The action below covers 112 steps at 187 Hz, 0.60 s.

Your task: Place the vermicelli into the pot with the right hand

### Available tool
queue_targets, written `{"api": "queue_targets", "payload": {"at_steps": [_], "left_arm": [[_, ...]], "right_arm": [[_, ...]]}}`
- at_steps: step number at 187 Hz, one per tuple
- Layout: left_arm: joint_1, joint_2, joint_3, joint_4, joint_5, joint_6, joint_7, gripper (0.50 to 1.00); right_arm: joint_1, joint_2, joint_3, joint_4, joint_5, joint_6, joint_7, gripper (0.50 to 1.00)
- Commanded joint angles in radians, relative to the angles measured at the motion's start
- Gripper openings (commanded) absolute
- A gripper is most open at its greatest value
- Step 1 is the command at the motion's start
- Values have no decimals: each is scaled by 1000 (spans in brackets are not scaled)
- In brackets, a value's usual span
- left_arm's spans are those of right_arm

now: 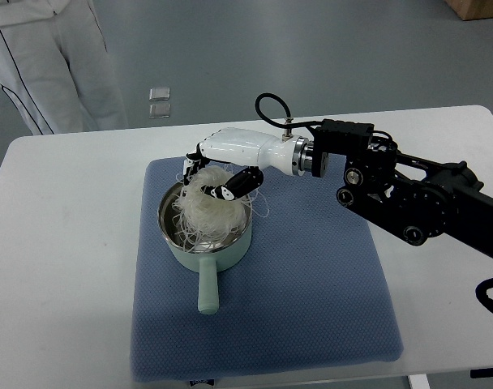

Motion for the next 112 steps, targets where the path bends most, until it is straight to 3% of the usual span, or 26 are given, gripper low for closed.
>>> {"api": "queue_targets", "payload": {"at_steps": [1,22,112], "left_arm": [[0,0,0,0,0,-1,0,1000],[0,0,0,0,0,0,0,1000],[0,0,0,0,0,0,0,1000]], "right_arm": [[-3,1,1,0,3,-20,2,825],[-3,1,1,0,3,-24,2,854],[-3,-8,21,9,74,-38,8,889]]}}
